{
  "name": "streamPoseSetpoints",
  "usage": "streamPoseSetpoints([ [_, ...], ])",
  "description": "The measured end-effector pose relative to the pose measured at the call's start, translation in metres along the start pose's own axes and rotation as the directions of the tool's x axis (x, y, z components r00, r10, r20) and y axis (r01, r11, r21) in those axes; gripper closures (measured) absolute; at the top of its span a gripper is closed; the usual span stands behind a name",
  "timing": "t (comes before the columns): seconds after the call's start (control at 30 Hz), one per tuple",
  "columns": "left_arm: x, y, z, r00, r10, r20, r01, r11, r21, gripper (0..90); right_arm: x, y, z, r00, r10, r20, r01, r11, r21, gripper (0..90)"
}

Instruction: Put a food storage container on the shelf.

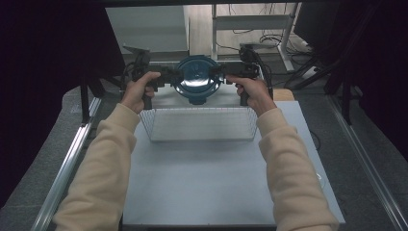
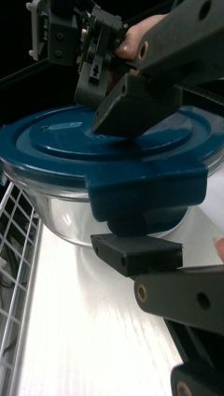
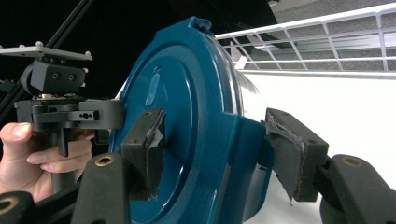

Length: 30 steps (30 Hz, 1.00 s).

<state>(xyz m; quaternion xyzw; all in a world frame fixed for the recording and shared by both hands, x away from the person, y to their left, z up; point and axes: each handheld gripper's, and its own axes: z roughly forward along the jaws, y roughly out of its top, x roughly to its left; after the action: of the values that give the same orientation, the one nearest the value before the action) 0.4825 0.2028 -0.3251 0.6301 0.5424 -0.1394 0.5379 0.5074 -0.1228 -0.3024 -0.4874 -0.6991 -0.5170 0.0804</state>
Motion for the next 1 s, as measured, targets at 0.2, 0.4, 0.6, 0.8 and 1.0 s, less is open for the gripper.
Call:
streamPoseSetpoints([
  [0.2, 0.008, 0.003, 0.007, 0.9992, -0.037, 0.013, 0.037, 0.9992, -0.01, 40.8, -0.008, 0.001, 0.004, 0.9993, 0.038, -0.004, -0.038, 0.999, 0.004, 39.4],
  [0.4, 0.012, 0.004, 0.012, 0.9986, -0.053, 0.007, 0.053, 0.9985, -0.012, 39.7, -0.017, 0.001, 0.009, 0.9963, 0.085, -0.012, -0.085, 0.996, 0.01, 37.8],
  [0.6, 0.013, 0.002, 0.012, 0.9989, -0.044, 0.016, 0.044, 0.9987, -0.025, 39.5, -0.02, 0.0, 0.009, 0.9953, 0.095, -0.017, -0.095, 0.995, 0.007, 37.5],
  [0.8, 0.009, 0.001, 0.013, 0.9999, -0.011, -0.005, 0.01, 0.9995, -0.031, 37.5, -0.018, -0.001, 0.009, 0.996, 0.089, -0.007, -0.089, 0.996, 0.004, 34.0],
  [1.0, -0.008, -0.005, 0.006, 0.9886, 0.114, -0.099, -0.122, 0.9884, -0.09, 26.8, 0.0, -0.001, -0.002, 0.9954, -0.024, 0.093, 0.03, 0.997, -0.066, 12.0],
])
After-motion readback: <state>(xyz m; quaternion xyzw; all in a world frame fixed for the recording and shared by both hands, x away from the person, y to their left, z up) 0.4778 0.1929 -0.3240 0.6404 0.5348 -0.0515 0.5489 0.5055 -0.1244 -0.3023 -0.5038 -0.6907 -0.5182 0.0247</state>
